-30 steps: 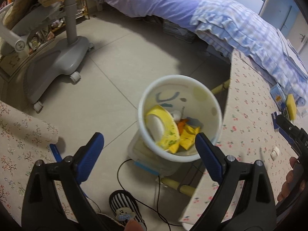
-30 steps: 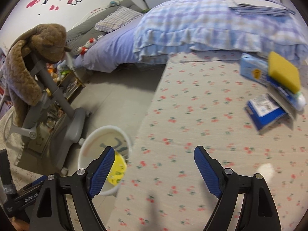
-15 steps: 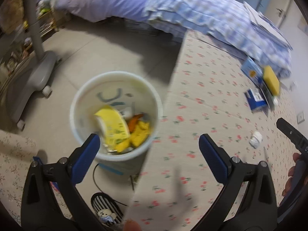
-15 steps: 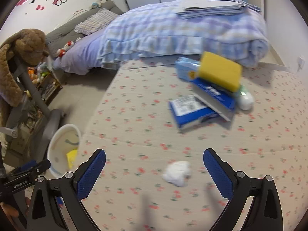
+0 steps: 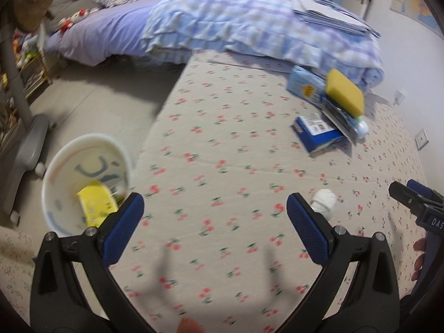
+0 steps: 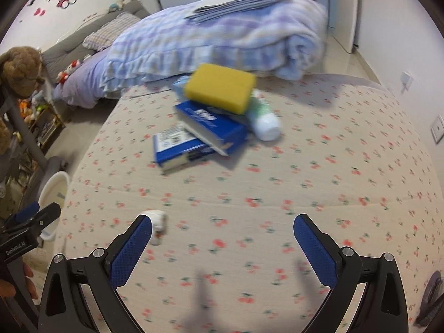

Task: Collect trash
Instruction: 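Move the left tool to the white tissue on the mattress and grasp it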

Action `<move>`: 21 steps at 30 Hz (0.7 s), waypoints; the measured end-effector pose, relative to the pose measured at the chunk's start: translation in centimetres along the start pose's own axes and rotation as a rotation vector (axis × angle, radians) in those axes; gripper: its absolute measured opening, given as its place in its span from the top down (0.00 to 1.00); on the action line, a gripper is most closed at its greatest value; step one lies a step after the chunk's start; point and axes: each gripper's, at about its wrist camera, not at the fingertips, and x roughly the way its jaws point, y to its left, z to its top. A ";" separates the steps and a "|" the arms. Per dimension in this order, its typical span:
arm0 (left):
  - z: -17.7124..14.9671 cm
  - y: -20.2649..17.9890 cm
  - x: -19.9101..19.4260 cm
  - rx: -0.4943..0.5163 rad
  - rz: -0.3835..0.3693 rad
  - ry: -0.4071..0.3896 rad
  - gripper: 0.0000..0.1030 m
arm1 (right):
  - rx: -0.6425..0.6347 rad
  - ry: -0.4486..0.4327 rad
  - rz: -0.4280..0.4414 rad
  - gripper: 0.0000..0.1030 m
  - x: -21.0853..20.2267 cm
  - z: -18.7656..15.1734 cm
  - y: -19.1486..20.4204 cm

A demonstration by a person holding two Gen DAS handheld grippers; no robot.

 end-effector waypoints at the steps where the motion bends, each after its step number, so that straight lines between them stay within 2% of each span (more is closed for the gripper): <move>1: -0.1 -0.9 0.2 0.023 -0.006 -0.011 0.01 | 0.002 -0.006 -0.001 0.00 0.0 -0.1 -0.5; 5: -0.7 -3.5 1.1 0.097 -0.015 -0.001 0.01 | 0.011 0.006 -0.020 0.00 -0.1 -0.8 -3.0; 8: -1.2 -5.1 2.0 0.110 -0.083 0.045 0.01 | 0.045 0.029 -0.023 0.00 0.0 -1.3 -4.8; 12: -1.7 -7.2 3.0 0.154 -0.118 0.073 0.01 | 0.072 0.047 -0.022 0.00 -0.1 -1.9 -6.3; 18: -1.9 -9.0 4.3 0.120 -0.177 0.097 0.01 | 0.099 0.091 -0.025 0.00 0.2 -2.6 -7.9; 21: -2.1 -9.8 4.8 0.139 -0.185 0.089 0.02 | 0.110 0.097 -0.019 0.00 0.2 -2.8 -8.5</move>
